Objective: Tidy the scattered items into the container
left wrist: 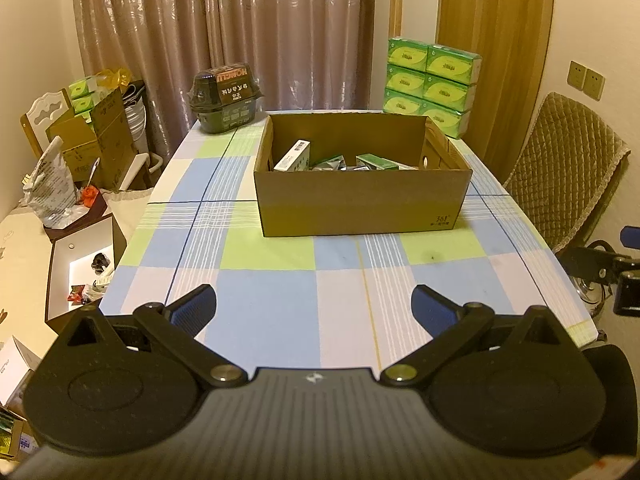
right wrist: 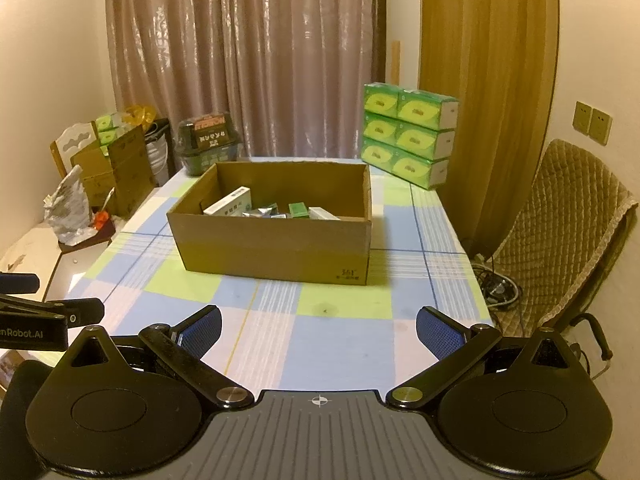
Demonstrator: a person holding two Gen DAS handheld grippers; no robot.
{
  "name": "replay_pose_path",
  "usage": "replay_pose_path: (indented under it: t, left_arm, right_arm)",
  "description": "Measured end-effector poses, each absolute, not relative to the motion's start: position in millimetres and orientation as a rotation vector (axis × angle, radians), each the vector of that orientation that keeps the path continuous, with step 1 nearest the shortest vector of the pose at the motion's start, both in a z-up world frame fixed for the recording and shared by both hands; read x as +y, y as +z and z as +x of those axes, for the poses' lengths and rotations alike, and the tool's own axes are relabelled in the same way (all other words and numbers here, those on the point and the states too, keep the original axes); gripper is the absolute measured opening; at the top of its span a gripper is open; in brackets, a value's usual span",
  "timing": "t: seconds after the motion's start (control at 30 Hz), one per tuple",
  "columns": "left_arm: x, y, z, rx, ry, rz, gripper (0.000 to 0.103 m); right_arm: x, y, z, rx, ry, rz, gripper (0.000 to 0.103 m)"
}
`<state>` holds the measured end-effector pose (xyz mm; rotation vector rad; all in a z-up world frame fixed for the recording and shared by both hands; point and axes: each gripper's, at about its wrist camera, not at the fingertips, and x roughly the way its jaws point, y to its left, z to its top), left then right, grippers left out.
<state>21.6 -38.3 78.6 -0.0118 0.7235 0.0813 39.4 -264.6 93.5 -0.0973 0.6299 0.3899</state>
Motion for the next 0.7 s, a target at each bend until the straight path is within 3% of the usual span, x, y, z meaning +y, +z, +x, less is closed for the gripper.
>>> replay_pose_path:
  t: [0.7]
  left_arm:
    - [-41,69,32,0.752,0.065,-0.021,0.102]
  right_arm:
    - [-267,84,55,0.667,0.377,-0.093,0.101]
